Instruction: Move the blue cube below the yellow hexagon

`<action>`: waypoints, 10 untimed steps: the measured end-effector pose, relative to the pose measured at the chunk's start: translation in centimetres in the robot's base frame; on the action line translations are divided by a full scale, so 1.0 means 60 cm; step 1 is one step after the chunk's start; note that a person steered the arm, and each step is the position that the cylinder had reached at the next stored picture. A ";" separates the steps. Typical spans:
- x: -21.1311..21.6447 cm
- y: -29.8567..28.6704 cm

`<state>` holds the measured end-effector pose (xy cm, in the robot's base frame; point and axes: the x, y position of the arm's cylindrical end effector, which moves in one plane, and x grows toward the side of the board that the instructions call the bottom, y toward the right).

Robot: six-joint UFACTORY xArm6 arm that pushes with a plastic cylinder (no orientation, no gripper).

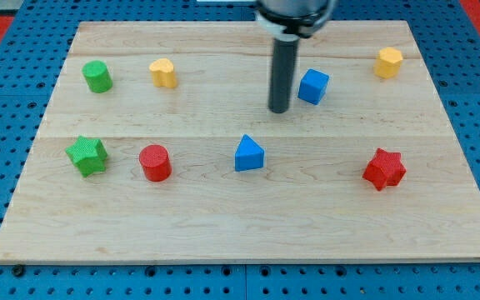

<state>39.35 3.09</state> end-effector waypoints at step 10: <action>-0.070 0.226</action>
<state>35.16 16.68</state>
